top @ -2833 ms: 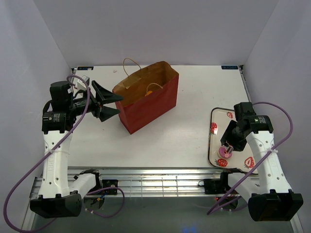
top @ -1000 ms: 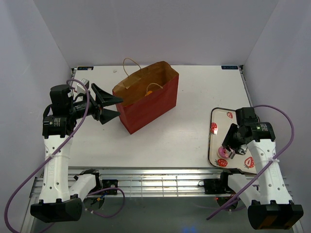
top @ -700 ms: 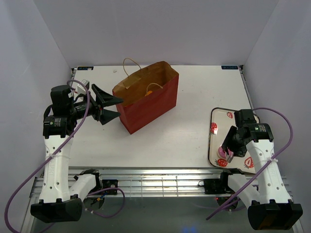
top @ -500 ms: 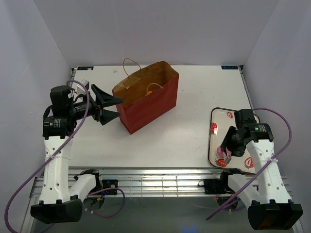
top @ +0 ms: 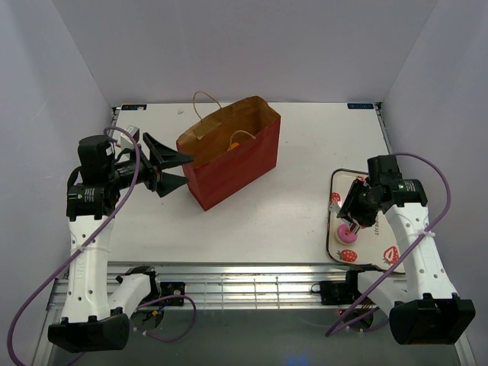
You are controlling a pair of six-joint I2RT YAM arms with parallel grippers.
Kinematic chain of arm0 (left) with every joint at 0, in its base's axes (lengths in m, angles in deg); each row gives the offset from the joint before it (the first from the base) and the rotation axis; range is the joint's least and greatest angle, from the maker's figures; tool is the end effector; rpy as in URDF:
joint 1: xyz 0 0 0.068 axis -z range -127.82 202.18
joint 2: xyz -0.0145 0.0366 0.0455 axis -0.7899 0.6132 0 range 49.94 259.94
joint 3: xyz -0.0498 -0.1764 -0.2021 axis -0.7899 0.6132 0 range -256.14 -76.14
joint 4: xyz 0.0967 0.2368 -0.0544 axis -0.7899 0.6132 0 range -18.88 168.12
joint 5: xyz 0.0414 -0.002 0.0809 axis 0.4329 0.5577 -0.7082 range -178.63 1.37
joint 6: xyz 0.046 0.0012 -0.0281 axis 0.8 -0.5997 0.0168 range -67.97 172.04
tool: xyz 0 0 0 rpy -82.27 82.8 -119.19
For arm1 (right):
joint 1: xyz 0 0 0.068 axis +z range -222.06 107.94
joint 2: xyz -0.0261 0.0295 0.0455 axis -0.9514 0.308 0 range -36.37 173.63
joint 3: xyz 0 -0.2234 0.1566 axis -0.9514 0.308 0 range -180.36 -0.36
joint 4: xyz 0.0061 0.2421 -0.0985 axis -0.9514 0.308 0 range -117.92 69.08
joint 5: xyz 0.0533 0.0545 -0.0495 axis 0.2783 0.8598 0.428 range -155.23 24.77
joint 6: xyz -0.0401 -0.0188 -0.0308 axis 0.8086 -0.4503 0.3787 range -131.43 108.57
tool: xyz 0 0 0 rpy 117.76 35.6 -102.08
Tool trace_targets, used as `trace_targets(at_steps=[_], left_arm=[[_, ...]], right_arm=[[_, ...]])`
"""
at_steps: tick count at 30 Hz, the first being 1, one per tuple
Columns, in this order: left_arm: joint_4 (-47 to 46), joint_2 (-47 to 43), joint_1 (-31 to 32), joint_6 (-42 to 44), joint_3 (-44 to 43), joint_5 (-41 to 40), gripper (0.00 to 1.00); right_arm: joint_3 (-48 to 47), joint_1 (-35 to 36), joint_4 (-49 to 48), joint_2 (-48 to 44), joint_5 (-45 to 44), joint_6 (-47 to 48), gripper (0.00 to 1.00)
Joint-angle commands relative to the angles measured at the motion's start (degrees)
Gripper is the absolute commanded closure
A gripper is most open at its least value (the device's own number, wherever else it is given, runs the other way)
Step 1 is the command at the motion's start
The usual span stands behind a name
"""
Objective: Place the fake bread into the paper bag
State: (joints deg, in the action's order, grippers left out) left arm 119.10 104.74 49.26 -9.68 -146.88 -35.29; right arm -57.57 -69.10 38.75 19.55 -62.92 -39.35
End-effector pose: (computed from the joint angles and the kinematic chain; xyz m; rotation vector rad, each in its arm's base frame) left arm 0.1689 -0.0201 0.4036 -0.6601 2.1900 -1.5636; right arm 0.1611 0.0098 0.2980 0.5783 2.6684 0.2115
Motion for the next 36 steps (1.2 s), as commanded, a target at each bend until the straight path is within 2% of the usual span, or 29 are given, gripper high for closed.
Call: trace_targets(at_steps=[1, 3, 9, 14, 22, 36], left_arm=[[0.53, -1.19, -0.33, 0.89, -0.63, 0.45, 0.14], [0.79, -1.11, -0.33, 1.24, -0.8, 0.45, 0.14], [0.88, -1.37, -0.33, 1.24, -0.45, 0.45, 0.15], [0.26, -1.28, -0.33, 0.98, -0.28, 0.54, 0.15], [0.44, -1.54, -0.33, 0.89, -0.36, 0.97, 0.15], [1.23, -2.95, -0.33, 0.37, 0.16, 0.8, 0.15]], right_arm=[[-6.06, -0.15, -1.3, 1.12, -2.04, 1.38, 0.51], [-8.43, -0.15, 0.46, 1.64, -7.02, 1.64, 0.5], [-8.54, -0.15, 6.45, 0.33, -12.14, 2.17, 0.48], [-4.93, -0.15, 8.12, -3.09, -10.75, 1.03, 0.46], [-2.29, -0.15, 8.3, -7.49, -3.63, -0.29, 0.46], [-0.36, -0.24, 8.3, -7.32, -6.97, -1.26, 0.41]])
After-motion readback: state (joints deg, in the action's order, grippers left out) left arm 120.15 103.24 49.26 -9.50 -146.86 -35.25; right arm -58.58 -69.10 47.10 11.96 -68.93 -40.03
